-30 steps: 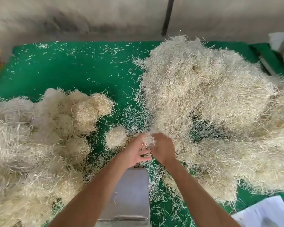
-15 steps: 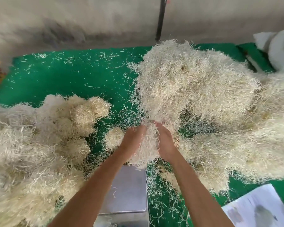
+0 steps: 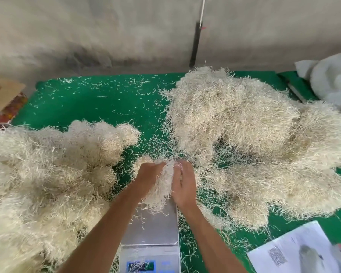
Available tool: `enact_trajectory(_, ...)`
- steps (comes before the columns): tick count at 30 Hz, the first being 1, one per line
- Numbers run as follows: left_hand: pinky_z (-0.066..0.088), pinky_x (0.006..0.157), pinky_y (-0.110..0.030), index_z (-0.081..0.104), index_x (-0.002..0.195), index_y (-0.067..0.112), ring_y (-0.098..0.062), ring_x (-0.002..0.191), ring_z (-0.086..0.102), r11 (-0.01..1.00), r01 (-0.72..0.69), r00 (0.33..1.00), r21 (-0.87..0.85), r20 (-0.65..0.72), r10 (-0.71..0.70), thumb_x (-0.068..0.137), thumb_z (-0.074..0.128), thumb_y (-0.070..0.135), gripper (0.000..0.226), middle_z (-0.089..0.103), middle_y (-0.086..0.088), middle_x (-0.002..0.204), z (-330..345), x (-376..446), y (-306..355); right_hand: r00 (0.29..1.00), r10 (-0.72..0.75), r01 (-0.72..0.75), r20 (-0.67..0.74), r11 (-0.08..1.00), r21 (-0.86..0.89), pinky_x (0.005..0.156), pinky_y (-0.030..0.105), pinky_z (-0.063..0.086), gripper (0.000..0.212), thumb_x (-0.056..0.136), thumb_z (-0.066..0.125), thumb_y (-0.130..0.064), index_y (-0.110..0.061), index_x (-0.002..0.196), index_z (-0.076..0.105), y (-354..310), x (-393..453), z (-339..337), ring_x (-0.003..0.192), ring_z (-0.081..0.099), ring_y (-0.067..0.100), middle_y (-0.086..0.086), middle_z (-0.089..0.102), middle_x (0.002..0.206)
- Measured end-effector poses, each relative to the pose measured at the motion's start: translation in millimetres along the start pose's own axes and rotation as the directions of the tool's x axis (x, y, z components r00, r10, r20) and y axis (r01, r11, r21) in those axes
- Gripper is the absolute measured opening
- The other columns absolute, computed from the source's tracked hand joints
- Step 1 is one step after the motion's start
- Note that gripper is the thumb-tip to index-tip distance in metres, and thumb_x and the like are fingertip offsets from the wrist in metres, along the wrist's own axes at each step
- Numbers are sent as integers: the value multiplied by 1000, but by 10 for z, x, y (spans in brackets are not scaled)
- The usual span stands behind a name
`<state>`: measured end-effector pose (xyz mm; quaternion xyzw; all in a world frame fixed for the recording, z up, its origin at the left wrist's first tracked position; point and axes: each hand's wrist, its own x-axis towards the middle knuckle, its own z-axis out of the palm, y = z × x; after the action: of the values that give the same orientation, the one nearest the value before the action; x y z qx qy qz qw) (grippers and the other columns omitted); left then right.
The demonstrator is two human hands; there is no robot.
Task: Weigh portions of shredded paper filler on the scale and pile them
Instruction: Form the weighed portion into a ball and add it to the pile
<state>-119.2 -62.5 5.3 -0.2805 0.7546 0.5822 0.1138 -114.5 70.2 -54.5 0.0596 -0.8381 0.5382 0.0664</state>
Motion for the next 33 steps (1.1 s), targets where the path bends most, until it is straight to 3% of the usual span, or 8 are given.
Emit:
enact_trajectory(5, 44, 71, -18, 65, 95, 28, 1, 65, 53, 974, -58, 974, -221, 203, 104, 93, 53, 42, 19, 59, 12, 77, -223, -290, -72, 974, 197, -144, 110, 918, -371, 112, 53, 43, 80, 102, 12, -72, -20, 136, 62, 300, -151, 21, 131, 58, 25, 6, 62, 141)
enact_trajectory(8, 45, 61, -15, 63, 97, 28, 5, 69, 54, 960, -58, 983, -273, 152, 103, 102, 51, 28, 13, 60, 8, 88, -202, -279, -212, 927, 365, -357, 91, 930, -91, 71, 41, 60, 93, 98, 8, -80, -9, 92, 69, 169, -195, 90, 76, 67, 19, 15, 72, 90)
enact_trajectory(11, 48, 79, -22, 62, 129, 21, -9, 96, 59, 938, -8, 995, -345, 94, 43, 97, 58, 44, 40, 61, 11, 115, -103, -289, -223, 823, 556, -564, 118, 771, 295, 39, 21, 26, 74, 93, 19, -80, -20, 59, 43, -109, -137, 98, 41, 31, 11, -3, 39, 49)
enact_trajectory(14, 53, 61, -24, 63, 129, 18, -12, 77, 64, 899, 80, 991, -431, 129, -26, 94, 57, 54, 51, 69, 3, 101, 8, -309, -239, 818, 556, -542, 146, 661, 519, 45, 26, 26, 61, 105, 33, -65, -24, 60, 37, -445, -1, 95, 45, 25, 17, -4, 30, 52)
enact_trajectory(18, 49, 99, -62, 55, 137, 14, -41, 122, 60, 830, 88, 974, -551, 224, 45, 108, 37, 45, 47, 57, -28, 135, -73, -278, -450, 900, 361, -433, 245, 681, 590, 55, 25, 42, 50, 109, 39, -44, -13, 70, 47, -720, 96, 36, 52, 42, 20, 4, 48, 63)
enact_trajectory(26, 56, 57, -18, 78, 81, 22, -5, 64, 70, 927, -54, 961, -371, 232, 148, 86, 74, 34, 13, 71, -2, 88, -372, -262, -313, 972, 123, -134, 202, 990, 46, 110, 33, 42, 31, 100, 63, -32, -28, 129, 56, -434, 41, 57, 123, 52, 8, -11, 52, 134)
enact_trajectory(29, 53, 83, -12, 76, 114, 28, 5, 94, 69, 805, -148, 722, -575, 493, 485, 88, 71, 47, 32, 75, 12, 107, -475, -456, -176, 876, 341, -454, 341, 821, 347, 110, 42, 39, 62, 96, 62, -51, -32, 150, 39, -514, 41, 116, 134, 43, 10, -11, 40, 152)
enact_trajectory(33, 54, 71, -10, 79, 99, 26, 8, 79, 69, 922, -131, 835, -365, 461, 301, 70, 86, 50, 38, 75, 19, 86, -689, -646, -327, 658, 427, -675, 620, -31, 737, 98, 57, 52, 51, 84, 59, -30, -9, 130, 55, -517, 153, 67, 109, 70, 33, 15, 68, 131)
